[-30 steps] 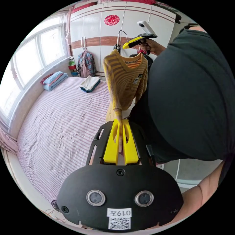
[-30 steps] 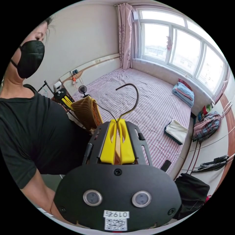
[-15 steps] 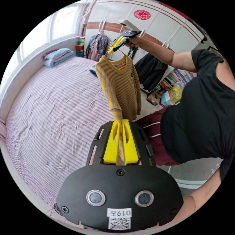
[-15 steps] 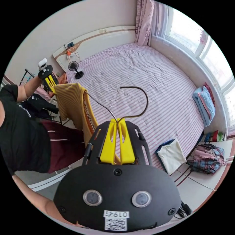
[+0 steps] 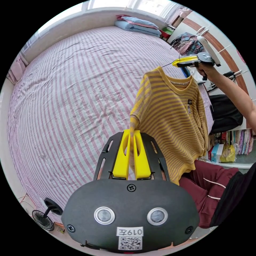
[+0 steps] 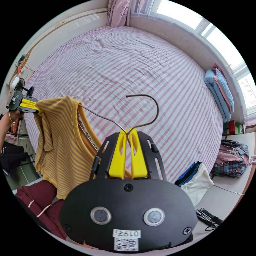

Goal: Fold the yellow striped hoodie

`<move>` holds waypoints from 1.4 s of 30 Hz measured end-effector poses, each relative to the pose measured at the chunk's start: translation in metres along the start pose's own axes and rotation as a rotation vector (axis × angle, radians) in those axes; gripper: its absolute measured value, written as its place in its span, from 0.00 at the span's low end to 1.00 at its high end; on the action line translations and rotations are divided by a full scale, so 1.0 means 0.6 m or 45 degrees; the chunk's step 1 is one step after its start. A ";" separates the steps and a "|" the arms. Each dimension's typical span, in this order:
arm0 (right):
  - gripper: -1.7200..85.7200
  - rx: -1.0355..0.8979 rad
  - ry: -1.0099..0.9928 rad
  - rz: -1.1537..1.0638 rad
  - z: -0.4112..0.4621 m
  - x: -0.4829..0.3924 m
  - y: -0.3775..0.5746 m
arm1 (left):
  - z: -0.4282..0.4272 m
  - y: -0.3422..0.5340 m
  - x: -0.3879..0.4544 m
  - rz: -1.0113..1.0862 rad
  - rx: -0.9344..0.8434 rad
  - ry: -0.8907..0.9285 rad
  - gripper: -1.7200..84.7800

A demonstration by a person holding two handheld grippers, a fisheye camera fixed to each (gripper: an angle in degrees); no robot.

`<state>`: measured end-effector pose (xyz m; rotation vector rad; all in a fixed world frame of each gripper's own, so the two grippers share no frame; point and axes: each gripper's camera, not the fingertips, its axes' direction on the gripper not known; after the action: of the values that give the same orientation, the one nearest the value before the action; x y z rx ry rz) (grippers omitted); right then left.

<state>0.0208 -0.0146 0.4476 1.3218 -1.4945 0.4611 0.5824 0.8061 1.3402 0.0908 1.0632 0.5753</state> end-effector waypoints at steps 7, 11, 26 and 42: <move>0.02 -0.101 0.045 -0.037 0.148 -0.026 0.097 | -0.054 -0.073 -0.011 -0.146 -0.037 -0.050 0.03; 0.02 -0.181 0.025 -0.048 0.223 -0.029 0.154 | -0.089 -0.080 -0.033 -0.274 -0.006 0.046 0.03; 0.03 -0.240 0.071 -0.086 0.270 -0.039 0.379 | -0.239 -0.078 -0.079 -0.613 0.001 0.248 0.03; 0.02 -0.201 0.109 -0.039 0.230 0.022 0.512 | -0.114 -0.229 0.071 -0.439 0.087 -0.001 0.03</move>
<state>-0.3102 -0.0352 0.5084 1.1852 -1.4082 0.3678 0.5947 0.6962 1.2255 -0.0330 1.0688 0.2276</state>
